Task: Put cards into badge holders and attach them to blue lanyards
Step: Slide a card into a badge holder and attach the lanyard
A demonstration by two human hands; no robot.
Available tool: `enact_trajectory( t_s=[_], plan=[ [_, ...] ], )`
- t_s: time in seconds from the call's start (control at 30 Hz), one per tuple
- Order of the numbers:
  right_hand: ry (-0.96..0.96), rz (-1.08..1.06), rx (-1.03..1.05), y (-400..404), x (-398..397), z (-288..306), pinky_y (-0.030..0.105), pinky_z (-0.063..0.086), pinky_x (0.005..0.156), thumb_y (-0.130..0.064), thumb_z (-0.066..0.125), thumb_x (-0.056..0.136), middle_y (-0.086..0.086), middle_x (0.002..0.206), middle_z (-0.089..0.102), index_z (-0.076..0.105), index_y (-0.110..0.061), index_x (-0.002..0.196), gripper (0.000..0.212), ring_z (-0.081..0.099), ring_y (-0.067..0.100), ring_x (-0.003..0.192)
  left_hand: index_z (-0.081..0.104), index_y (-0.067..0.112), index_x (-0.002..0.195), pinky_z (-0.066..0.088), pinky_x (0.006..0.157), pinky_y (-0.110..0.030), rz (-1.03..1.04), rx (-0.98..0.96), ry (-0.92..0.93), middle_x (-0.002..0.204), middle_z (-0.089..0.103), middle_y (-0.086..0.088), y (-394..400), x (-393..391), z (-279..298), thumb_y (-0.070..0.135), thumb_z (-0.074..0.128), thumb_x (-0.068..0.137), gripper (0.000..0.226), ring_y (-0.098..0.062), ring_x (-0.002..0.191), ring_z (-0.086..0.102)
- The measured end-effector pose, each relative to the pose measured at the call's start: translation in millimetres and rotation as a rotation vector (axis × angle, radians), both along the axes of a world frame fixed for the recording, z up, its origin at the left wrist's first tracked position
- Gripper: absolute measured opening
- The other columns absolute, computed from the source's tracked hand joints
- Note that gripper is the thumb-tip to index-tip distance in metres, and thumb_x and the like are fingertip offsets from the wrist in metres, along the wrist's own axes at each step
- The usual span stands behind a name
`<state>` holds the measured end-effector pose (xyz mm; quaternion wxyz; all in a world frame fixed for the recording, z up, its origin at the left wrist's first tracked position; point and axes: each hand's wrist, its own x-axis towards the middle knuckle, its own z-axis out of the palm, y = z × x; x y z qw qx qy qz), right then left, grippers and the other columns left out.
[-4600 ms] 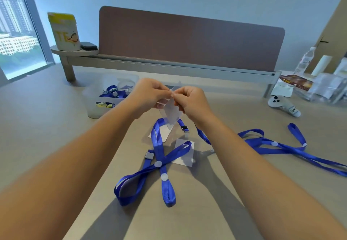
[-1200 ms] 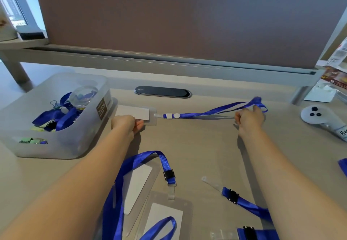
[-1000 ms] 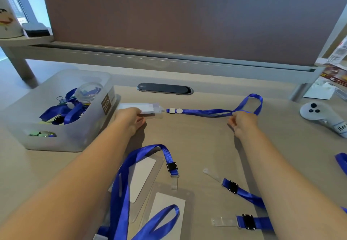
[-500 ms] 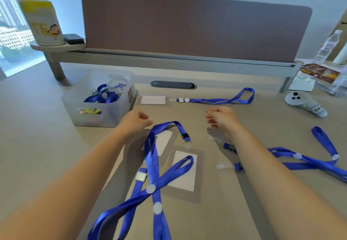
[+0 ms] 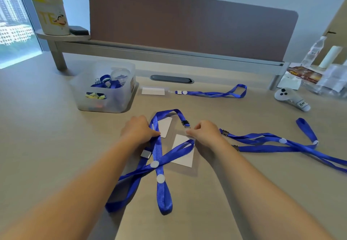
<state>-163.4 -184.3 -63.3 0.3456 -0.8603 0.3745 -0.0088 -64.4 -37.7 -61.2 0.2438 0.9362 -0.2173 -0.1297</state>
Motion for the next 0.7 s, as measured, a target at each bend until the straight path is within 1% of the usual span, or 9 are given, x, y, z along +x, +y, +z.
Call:
enact_trajectory(
  t_s=[0.1,0.13,0.2,0.27,0.4,0.43,0.53,0.6,0.7],
  plan=[
    [0.032,-0.055,-0.076,-0.9,13.3,-7.4,0.029,0.036,0.057,-0.029,0.06,0.081,0.0,0.06,0.044,0.059,-0.011,0.076,0.018,0.046,0.016,0.065,0.052,0.013,0.068,0.053,0.079,-0.037,-0.021,-0.012,0.015,0.086,0.063,-0.01,-0.1,1.7,2.8,0.032,0.068,0.076,0.026,-0.028,0.084,0.063],
    [0.044,-0.063,-0.082,-0.4,17.8,-7.7,0.028,0.037,0.058,-0.029,0.06,0.08,0.0,0.061,0.045,0.058,-0.012,0.075,0.019,0.048,0.017,0.066,0.053,0.013,0.069,0.051,0.078,-0.036,-0.028,-0.017,0.018,0.085,0.061,-0.009,0.8,3.0,3.1,0.031,0.067,0.078,0.025,-0.026,0.083,0.06],
    [0.063,-0.073,-0.073,0.0,25.1,-7.5,0.03,0.039,0.063,-0.027,0.06,0.08,0.001,0.064,0.047,0.054,-0.013,0.07,0.018,0.049,0.018,0.071,0.058,0.008,0.089,0.047,0.078,-0.035,-0.027,-0.053,0.026,0.09,0.06,-0.01,3.9,6.7,2.7,0.031,0.064,0.08,0.025,-0.023,0.082,0.054],
    [0.034,-0.099,-0.068,-0.4,27.8,-4.0,0.032,0.038,0.066,-0.025,0.057,0.079,0.002,0.067,0.048,0.051,-0.015,0.066,0.018,0.047,0.019,0.072,0.056,0.004,0.104,0.046,0.08,-0.035,0.008,-0.131,0.035,0.103,0.062,-0.013,7.7,12.3,1.6,0.03,0.062,0.082,0.034,-0.021,0.085,0.051],
    [-0.291,-0.061,-0.095,-3.2,24.1,20.6,0.031,0.035,0.065,-0.017,0.052,0.083,-0.002,0.061,0.041,0.037,-0.019,0.056,0.031,0.04,0.016,0.063,0.05,0.003,0.113,0.045,0.074,-0.027,0.075,-0.337,0.013,0.114,0.059,-0.014,11.0,19.1,9.2,0.025,0.058,0.085,0.037,-0.018,0.085,0.052],
    [-0.37,-0.039,-0.111,-3.3,22.7,30.5,0.029,0.035,0.064,-0.013,0.052,0.083,-0.003,0.062,0.041,0.036,-0.02,0.059,0.03,0.041,0.017,0.066,0.049,0.002,0.116,0.045,0.073,-0.025,0.081,-0.389,-0.003,0.116,0.058,-0.015,10.2,19.4,14.4,0.024,0.058,0.085,0.038,-0.02,0.089,0.054],
    [-0.503,0.056,-0.122,-1.0,20.8,62.7,0.025,0.035,0.057,-0.008,0.054,0.085,-0.005,0.066,0.042,0.037,-0.021,0.064,0.03,0.043,0.019,0.073,0.048,0.005,0.121,0.042,0.085,-0.031,0.051,-0.496,-0.082,0.126,0.055,-0.014,5.2,15.9,36.9,0.024,0.056,0.087,0.04,-0.025,0.111,0.053],
    [-0.532,0.136,-0.128,0.5,20.3,81.2,0.024,0.043,0.065,-0.006,0.058,0.085,0.001,0.074,0.052,0.041,-0.021,0.065,0.03,0.049,0.021,0.079,0.045,0.007,0.125,0.042,0.093,-0.033,-0.011,-0.547,-0.095,0.132,0.051,-0.012,0.8,10.0,54.8,0.023,0.054,0.088,0.041,-0.025,0.119,0.049],
    [-0.547,0.249,-0.158,5.4,17.5,103.5,0.038,0.05,0.088,-0.001,0.061,0.082,0.018,0.099,0.066,0.053,-0.012,0.079,0.014,0.059,0.026,0.091,0.037,0.013,0.133,0.037,0.104,-0.038,-0.143,-0.556,-0.13,0.144,0.04,-0.009,-3.4,0.3,79.1,0.022,0.054,0.087,0.05,-0.025,0.13,0.039]
  ],
)
